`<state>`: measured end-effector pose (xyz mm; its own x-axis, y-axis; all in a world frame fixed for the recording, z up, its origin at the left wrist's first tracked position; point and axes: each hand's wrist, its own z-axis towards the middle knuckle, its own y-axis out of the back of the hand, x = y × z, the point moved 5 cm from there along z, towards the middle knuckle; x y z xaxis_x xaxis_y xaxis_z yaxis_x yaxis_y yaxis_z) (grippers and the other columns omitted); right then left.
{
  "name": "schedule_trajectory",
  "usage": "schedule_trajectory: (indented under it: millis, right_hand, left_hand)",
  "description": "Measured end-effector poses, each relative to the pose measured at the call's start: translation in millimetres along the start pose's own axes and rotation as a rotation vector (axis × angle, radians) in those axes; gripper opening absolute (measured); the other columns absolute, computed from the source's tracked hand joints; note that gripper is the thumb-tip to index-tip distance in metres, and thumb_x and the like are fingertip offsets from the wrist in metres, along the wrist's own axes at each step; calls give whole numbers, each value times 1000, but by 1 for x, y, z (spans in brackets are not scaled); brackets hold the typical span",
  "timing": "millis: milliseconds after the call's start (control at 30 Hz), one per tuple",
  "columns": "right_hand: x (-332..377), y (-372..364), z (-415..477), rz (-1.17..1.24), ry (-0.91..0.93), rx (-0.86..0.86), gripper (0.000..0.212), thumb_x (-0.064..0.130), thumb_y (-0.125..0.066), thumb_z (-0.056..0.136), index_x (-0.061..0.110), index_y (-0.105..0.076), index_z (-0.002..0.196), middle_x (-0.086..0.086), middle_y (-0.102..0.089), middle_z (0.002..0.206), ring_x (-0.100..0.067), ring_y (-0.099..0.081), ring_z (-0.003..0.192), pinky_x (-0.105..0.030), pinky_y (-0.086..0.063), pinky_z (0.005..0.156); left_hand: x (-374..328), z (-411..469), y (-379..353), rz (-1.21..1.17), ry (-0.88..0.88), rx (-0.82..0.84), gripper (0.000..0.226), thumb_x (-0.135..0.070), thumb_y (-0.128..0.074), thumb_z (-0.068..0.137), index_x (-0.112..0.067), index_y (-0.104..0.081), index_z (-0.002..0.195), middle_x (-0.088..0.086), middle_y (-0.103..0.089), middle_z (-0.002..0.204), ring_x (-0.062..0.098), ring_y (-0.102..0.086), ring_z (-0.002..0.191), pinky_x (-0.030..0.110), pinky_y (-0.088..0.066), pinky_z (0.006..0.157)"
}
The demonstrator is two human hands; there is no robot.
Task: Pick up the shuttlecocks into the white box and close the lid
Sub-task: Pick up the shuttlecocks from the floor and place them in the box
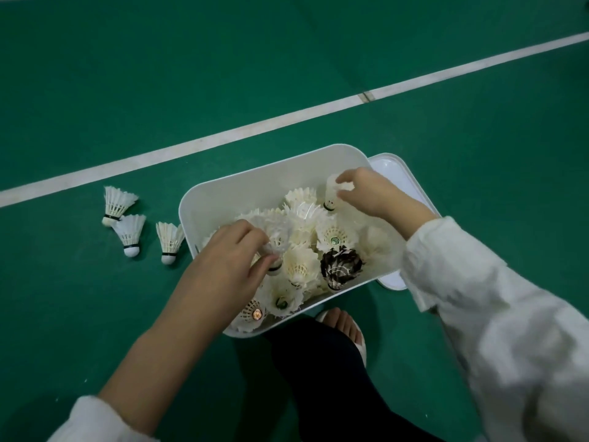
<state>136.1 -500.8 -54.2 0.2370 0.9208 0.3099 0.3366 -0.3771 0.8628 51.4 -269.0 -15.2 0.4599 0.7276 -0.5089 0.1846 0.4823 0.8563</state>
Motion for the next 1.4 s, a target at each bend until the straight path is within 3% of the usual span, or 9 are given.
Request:
schedule_trajectory:
  millis: [100, 267, 367, 500, 633, 900, 1033, 1167, 1400]
  right_hand:
    - [38, 36, -57, 204, 242, -254, 27, 15, -47, 94, 20, -57, 118, 9, -57, 115, 6, -53, 79, -5, -40, 69]
    - [86, -3, -113, 158, 604, -15, 30, 14, -58, 89, 19, -54, 119, 5, -55, 117, -7, -56, 89, -20, -46, 83]
    - [87, -24, -104, 12, 590, -24, 15, 15, -57, 88, 10, -62, 102, -4, -60, 102, -20, -58, 91, -35, -48, 79]
    - [64, 1, -83, 7, 444, -208, 14, 14, -55, 90, 6, -66, 95, -3, -62, 99, -18, -55, 87, -25, -41, 77]
    - [10, 20, -47, -80, 133, -424, 20, 13, -49, 92, 4, -67, 97, -9, -64, 99, -26, -58, 87, -30, -40, 73]
    - [-18, -36, 2, -210, 15, -42, 23, 0, -42, 89, 1, -64, 90, -14, -62, 87, -25, -52, 74, -28, -38, 66]
    - [0, -6, -11, -330, 56, -17, 32, 3, -47, 90, 14, -59, 118, -9, -58, 117, -30, -58, 100, -38, -50, 84]
    - [70, 31, -45, -351, 273, -130, 28, 16, -46, 93, 14, -57, 119, -7, -58, 118, -27, -58, 101, -36, -48, 84]
    - [212, -26, -73, -379, 673, 117, 26, 16, -44, 93, 14, -58, 115, -7, -58, 118, -25, -56, 105, -32, -44, 88]
  left_hand:
    - [-4, 6, 1, -3, -20, -2, 13, -20, -62, 82, -8, -60, 86, 3, -56, 86, 22, -53, 80, 29, -39, 67]
    - [-12, 13, 2, 1, -57, -1, 12, -19, -64, 83, -7, -61, 87, 5, -56, 86, 24, -52, 80, 31, -41, 66]
    - [-11, 10, -1, -5, -72, 35, 18, -26, -53, 87, -10, -61, 88, 3, -57, 87, 23, -53, 81, 34, -46, 68]
    - [-7, 10, 10, -84, -25, 1, 27, -26, -51, 89, -17, -58, 113, -4, -53, 114, 15, -58, 88, 30, -48, 73]
    - [-1, 16, 21, -32, 17, 8, 18, -30, -47, 91, -20, -60, 101, -9, -54, 100, 12, -57, 82, 30, -48, 69]
    - [21, 22, 12, 226, -110, 285, 22, -34, -37, 95, -24, -56, 101, -9, -59, 95, 12, -54, 83, 27, -45, 68]
    - [39, 20, 34, 384, -237, 431, 24, -37, -33, 95, -27, -54, 103, -10, -58, 99, 12, -56, 85, 25, -42, 67]
    - [68, 12, 64, 514, -248, 480, 27, -39, -28, 95, -28, -51, 104, -11, -56, 103, 11, -57, 93, 22, -39, 71]
    - [129, -23, 92, 390, -42, 374, 22, -37, -35, 94, -26, -54, 97, -9, -58, 96, 13, -53, 80, 27, -42, 70]
